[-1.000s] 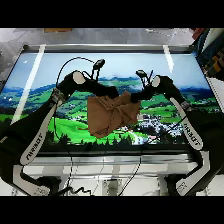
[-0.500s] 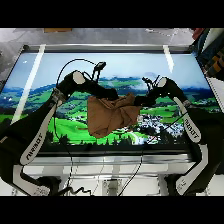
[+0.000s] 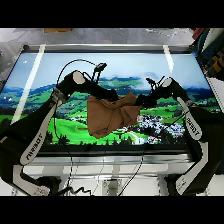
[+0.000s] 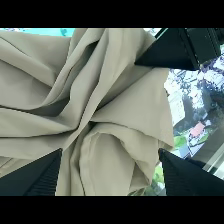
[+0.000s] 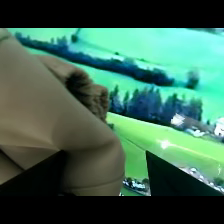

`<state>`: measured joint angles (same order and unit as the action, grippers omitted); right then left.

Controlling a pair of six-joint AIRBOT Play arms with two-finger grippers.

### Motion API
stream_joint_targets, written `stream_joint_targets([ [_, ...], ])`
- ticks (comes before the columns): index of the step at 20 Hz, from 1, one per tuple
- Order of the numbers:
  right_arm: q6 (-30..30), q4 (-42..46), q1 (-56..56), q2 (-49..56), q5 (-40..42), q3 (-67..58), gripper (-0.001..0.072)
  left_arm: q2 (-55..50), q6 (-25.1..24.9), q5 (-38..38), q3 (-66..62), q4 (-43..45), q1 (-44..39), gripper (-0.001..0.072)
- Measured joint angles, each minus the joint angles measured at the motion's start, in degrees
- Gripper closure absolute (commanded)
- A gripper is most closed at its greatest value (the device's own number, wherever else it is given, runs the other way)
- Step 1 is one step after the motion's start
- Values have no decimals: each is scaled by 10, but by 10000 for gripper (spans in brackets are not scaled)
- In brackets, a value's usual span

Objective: Fold the clothes and pants, and hang the long-sleeved shirts on hangers.

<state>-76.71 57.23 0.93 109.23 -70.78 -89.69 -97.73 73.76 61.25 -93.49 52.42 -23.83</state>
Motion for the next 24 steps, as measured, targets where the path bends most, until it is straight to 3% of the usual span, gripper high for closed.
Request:
stream_joint_targets([
  [4,-15,-31,-2,11,-11,1,128,0,0,1,0,0,0,-2],
  [6,-18,-76,1,25,-25,6,83,0,0,1,0,0,0,-2],
  [9,-13,-150,17,52,-50,12,86,0,0,1,0,0,0,-2],
  [10,0,-174,27,60,-54,14,115,0,0,1,0,0,0,-2],
  [11,17,-192,37,66,-52,14,279,0,0,1,0,0,0,-2],
  [12,40,-206,50,70,-41,12,515,0,0,1,0,0,1,-2],
  [13,61,-219,61,74,-34,8,682,0,0,0,0,0,2,-2],
  [16,123,-256,87,77,-26,-29,680,4,0,-8,0,0,16,-1],
  [19,157,-286,89,75,-26,-86,681,24,-2,-13,-4,0,38,99],
  [24,176,-397,32,41,-39,-169,680,91,-2,-15,-5,1,68,100],
])
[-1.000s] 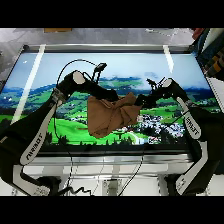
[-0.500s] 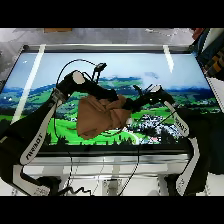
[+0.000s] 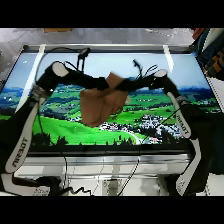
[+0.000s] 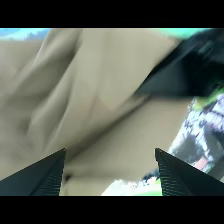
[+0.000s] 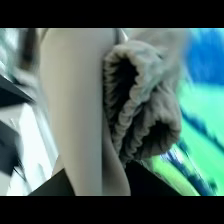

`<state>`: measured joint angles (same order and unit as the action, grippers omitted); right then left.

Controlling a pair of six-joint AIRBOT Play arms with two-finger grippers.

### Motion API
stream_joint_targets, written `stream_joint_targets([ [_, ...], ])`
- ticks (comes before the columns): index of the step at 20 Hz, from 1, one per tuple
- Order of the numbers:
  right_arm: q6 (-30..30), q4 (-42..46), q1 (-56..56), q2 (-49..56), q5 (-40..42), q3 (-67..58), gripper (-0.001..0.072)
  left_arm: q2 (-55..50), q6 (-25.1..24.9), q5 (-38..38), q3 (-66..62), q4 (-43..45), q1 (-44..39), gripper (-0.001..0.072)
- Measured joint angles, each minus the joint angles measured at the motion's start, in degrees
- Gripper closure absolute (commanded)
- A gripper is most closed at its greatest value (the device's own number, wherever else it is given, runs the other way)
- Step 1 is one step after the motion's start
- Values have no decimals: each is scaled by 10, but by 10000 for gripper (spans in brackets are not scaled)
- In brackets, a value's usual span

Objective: Fold the clothes and pants, and hang the long-sleeved shirts on hangers.

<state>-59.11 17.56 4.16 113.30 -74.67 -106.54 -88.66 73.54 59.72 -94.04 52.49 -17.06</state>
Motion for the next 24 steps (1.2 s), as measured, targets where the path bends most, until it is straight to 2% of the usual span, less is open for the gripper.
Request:
stream_joint_targets([
  [5,-11,-135,-133,-69,-17,-30,680,99,-3,-6,0,0,8,100],
  [7,-37,-142,-201,-101,-19,-34,680,138,-5,-13,0,2,9,100],
  [9,-76,-107,-275,-135,-25,-36,680,169,-7,-20,0,9,10,100],
  [11,-137,-25,-341,-164,-17,-36,680,192,-9,-28,-1,10,10,100],
  [14,-267,155,-418,-202,11,-37,680,207,-9,-40,-1,13,10,100],
  [19,-447,405,-479,-229,41,-37,680,206,-9,-74,0,15,10,100],
  [22,-565,549,-489,-233,-3,-37,680,202,-9,-87,0,15,10,100],
  [24,-608,618,-492,-235,-48,-37,680,200,-9,-91,0,15,10,100],
])
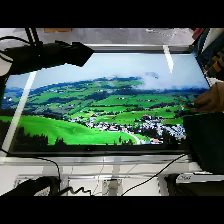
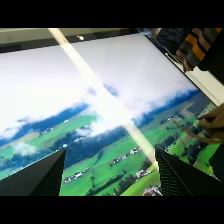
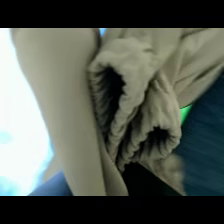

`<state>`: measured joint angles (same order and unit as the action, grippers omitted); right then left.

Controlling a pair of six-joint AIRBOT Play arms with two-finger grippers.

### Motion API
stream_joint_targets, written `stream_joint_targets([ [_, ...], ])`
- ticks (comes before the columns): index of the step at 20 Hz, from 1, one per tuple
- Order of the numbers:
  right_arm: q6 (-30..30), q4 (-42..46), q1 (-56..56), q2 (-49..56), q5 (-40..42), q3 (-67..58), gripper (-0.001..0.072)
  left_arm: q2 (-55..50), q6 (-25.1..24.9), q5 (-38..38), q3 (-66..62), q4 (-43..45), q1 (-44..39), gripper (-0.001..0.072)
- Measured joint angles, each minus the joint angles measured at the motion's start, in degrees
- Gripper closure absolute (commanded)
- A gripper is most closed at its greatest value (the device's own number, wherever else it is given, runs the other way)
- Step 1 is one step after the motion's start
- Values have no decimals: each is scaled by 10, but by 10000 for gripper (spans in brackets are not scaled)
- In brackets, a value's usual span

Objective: Fold the clothes and pants, and hang the long-sleeved shirts on hangers.

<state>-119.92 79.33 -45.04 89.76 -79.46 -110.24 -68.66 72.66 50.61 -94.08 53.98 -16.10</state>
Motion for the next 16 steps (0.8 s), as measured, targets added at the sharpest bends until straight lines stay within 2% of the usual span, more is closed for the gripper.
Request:
stream_joint_targets([
  [2,-10,62,-1,-3,-50,0,680,-1,0,-2,0,0,0,100],
  [7,89,177,-4,-42,-130,6,681,5,0,-4,0,-3,0,100],
  [12,188,201,-32,-123,-183,80,680,13,0,-1,0,-4,0,100],
  [16,212,238,-82,-191,-210,195,678,15,0,12,0,-4,0,99],
])
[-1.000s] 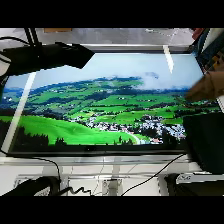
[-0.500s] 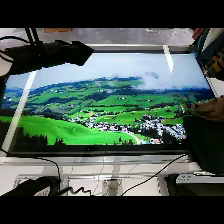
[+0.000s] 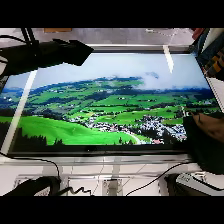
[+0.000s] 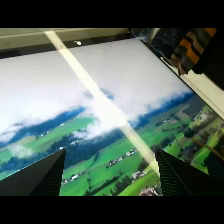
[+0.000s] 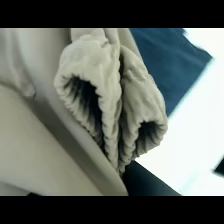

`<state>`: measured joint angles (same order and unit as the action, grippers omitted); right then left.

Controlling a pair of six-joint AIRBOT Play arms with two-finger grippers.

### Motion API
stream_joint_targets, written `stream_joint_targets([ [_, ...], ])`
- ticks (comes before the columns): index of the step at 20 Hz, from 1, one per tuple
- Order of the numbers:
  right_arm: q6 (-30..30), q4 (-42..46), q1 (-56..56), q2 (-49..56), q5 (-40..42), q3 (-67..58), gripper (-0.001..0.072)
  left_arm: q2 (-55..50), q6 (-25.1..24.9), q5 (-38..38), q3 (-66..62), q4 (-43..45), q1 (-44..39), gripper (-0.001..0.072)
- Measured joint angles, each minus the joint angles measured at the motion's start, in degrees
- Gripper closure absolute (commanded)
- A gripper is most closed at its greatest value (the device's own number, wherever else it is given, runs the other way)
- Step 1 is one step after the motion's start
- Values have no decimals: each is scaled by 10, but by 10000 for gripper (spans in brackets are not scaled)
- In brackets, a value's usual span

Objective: Fold the clothes and pants, and hang the long-sleeved shirts on hangers.

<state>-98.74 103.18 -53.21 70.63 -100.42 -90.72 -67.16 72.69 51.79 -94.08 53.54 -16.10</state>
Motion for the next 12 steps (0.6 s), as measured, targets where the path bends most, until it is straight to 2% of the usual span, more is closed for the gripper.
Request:
stream_joint_targets([
  [1,0,7,-18,-12,-5,30,614,0,0,2,0,0,0,98],
  [2,-3,13,-38,-22,-6,60,420,0,0,5,0,0,0,97],
  [3,-5,16,-56,-31,-10,86,170,0,0,6,0,0,0,98],
  [4,-7,15,-73,-36,-19,111,-3,0,0,6,0,0,0,97],
  [5,-8,10,-85,-40,-15,129,18,0,0,6,0,0,0,98],
  [11,-12,-24,-115,-50,16,174,39,0,0,7,0,0,1,97],
  [12,-12,-35,-116,-50,22,176,186,0,0,7,0,0,1,98],
])
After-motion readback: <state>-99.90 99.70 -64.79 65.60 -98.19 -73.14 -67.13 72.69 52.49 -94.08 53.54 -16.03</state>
